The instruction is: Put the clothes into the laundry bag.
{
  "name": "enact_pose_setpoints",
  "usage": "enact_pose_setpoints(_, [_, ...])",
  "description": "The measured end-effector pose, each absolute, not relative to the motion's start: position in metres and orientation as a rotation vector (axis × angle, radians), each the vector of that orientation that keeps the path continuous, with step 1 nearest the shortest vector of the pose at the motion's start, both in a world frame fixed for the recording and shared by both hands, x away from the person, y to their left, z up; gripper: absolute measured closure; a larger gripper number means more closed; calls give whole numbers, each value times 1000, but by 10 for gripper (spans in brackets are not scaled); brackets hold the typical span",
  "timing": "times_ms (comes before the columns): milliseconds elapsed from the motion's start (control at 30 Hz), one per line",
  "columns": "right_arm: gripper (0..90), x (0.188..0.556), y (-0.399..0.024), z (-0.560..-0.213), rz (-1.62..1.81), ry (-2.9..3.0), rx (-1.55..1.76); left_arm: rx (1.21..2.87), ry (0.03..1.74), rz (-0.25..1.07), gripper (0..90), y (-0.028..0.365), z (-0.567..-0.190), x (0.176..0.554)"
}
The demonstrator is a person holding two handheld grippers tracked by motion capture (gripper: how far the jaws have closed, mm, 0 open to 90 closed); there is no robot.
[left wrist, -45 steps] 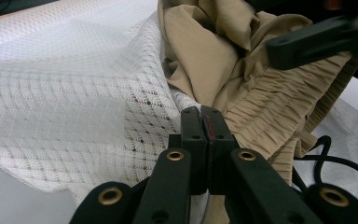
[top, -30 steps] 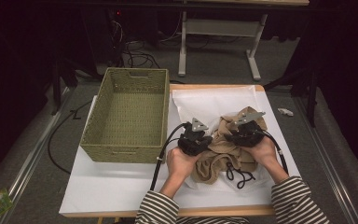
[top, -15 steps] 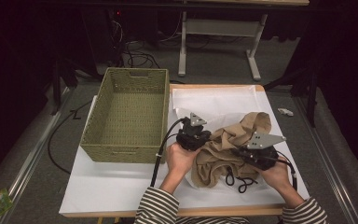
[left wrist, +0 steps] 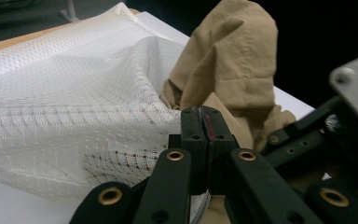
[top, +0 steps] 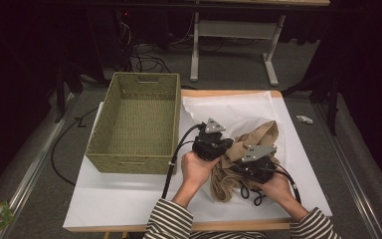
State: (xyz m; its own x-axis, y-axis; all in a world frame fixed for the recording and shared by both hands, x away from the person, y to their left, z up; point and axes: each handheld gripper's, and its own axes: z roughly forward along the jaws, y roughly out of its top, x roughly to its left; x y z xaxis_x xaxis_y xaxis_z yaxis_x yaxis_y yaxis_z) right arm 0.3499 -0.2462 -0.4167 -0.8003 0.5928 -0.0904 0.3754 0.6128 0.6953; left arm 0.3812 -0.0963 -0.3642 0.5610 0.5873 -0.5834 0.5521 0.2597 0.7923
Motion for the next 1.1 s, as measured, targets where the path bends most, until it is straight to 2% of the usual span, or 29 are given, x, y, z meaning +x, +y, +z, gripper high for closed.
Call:
enact_pose_setpoints(200, [861, 369, -241, -419, 1000, 2459, 864, 1384, 1067, 35, 890, -93, -367, 380])
enact_pose_setpoints(433, [834, 395, -234, -439, 966, 2417, 959, 1431, 1073, 59, 890, -96, -378, 378])
enact_pose_setpoints(633, [705, 379, -242, -425, 1027, 2407, 955, 1413, 1084, 83, 889, -90, -378, 382])
enact_pose_setpoints(900, [531, 342, -283, -390, 1132, 2246, 897, 1396, 1090, 73, 888, -88, -380, 382])
enact_pose_setpoints(1100, [385, 345, -315, -375, 1133, 2091, 1010, 1404, 1076, 86, 887, -89, -380, 379])
